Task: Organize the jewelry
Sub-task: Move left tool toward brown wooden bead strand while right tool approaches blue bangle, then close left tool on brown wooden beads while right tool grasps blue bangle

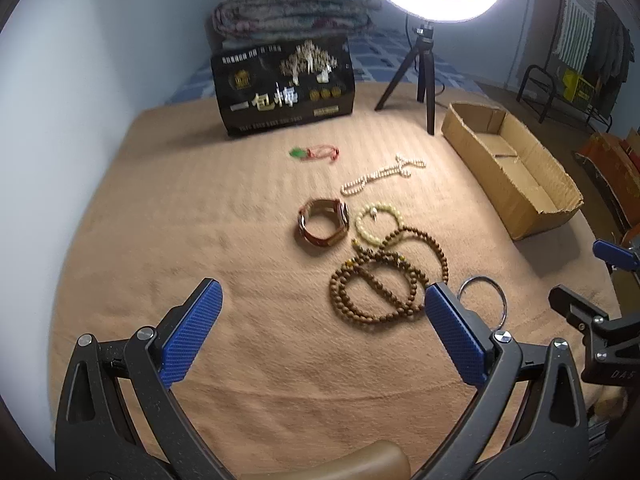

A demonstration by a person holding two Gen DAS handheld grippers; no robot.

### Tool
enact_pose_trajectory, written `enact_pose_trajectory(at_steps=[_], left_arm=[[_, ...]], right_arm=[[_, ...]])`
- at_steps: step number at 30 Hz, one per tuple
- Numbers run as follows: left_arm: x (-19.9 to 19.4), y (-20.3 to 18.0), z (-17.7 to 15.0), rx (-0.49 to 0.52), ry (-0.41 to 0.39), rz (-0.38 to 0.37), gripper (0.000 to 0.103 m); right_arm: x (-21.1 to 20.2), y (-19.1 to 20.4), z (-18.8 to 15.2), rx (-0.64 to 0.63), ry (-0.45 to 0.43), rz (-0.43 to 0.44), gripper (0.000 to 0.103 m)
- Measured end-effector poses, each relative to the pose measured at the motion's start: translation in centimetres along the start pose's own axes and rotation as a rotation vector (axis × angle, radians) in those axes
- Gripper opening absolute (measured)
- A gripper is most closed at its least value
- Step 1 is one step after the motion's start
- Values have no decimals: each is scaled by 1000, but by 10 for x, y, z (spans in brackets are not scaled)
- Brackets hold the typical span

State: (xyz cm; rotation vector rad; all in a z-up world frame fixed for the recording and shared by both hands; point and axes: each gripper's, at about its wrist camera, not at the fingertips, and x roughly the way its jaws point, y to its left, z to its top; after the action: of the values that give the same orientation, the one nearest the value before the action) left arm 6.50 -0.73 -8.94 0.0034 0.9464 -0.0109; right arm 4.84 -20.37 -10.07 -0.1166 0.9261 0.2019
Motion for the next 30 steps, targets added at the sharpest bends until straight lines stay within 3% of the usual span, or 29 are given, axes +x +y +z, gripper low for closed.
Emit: enact_pose_trajectory(at_steps=[9, 16, 21, 30], left_arm=[[44, 11, 1, -121, 156, -79, 100], [82, 20, 2, -214, 268, -115, 99], [103, 21, -1, -263, 324, -122, 99], [128, 17, 0, -335, 372, -122, 99]], right_arm=[[36, -1, -10, -56, 116, 37, 96], [57, -11, -18, -6, 194, 80, 92], [68, -21, -21, 49, 233, 106, 91], [89, -17, -22, 26, 262, 117, 91]])
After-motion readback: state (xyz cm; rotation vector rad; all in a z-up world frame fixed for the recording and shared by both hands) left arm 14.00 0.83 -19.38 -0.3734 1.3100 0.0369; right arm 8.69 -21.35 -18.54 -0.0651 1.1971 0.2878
